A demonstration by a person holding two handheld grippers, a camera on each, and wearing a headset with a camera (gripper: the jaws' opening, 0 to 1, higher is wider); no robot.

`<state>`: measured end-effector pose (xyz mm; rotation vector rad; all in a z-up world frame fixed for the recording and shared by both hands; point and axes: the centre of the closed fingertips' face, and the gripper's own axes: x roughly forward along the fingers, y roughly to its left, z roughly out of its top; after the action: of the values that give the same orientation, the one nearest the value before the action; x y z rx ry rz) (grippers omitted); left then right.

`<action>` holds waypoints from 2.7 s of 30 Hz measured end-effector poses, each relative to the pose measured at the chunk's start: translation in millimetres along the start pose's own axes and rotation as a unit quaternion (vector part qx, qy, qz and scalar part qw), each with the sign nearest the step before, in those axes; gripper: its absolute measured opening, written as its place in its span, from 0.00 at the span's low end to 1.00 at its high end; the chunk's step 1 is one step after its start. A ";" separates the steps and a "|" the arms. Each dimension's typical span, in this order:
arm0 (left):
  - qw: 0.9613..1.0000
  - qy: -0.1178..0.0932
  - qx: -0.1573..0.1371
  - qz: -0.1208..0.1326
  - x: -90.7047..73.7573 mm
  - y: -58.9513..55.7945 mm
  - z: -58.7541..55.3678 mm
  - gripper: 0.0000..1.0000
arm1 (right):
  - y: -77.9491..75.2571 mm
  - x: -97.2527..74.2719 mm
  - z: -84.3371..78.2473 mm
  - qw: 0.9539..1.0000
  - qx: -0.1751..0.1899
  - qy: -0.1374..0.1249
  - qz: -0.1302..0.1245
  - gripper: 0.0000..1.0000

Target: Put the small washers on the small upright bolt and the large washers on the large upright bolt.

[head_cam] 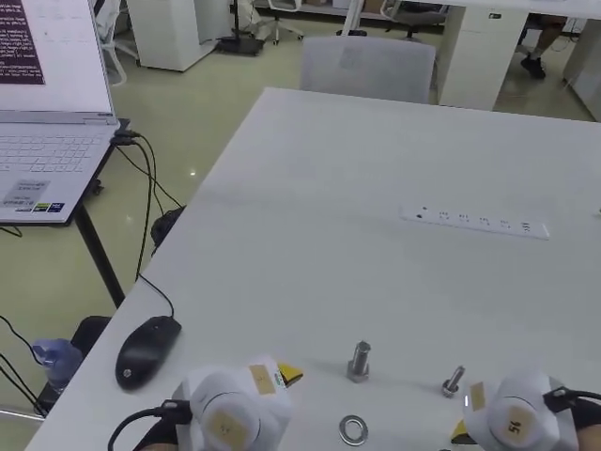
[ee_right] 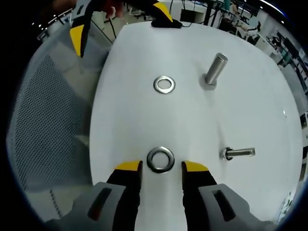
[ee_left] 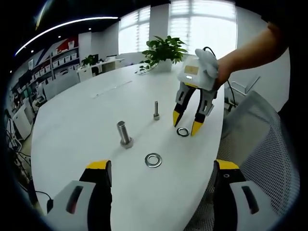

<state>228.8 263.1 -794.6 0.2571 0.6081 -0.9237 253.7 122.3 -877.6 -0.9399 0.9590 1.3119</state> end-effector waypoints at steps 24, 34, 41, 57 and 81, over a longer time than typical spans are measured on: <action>1.000 -0.005 0.004 -0.002 -3.1 2.0 4.9 0.85 | 2.0 1.0 2.5 1.000 -0.019 0.021 0.007 0.28; 1.000 -0.008 0.007 -0.001 -4.7 -0.6 5.9 0.84 | 2.9 2.8 4.4 0.999 -0.011 0.035 0.002 0.24; 1.000 -0.009 -0.001 0.006 -11.0 -2.2 6.9 0.83 | 1.4 2.3 5.3 0.998 0.005 0.055 0.003 0.22; 0.999 -0.011 -0.028 0.017 -22.1 -10.9 9.3 0.82 | 2.4 1.9 5.1 0.997 0.021 0.070 0.008 0.21; 0.999 0.011 -0.026 0.033 -16.7 -3.7 -10.7 0.92 | -2.7 -30.9 16.6 0.998 0.046 0.045 0.003 0.22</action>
<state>214.3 277.0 -793.1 0.2393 0.6403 -0.8416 256.2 127.5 -842.9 -0.9334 1.0830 1.2280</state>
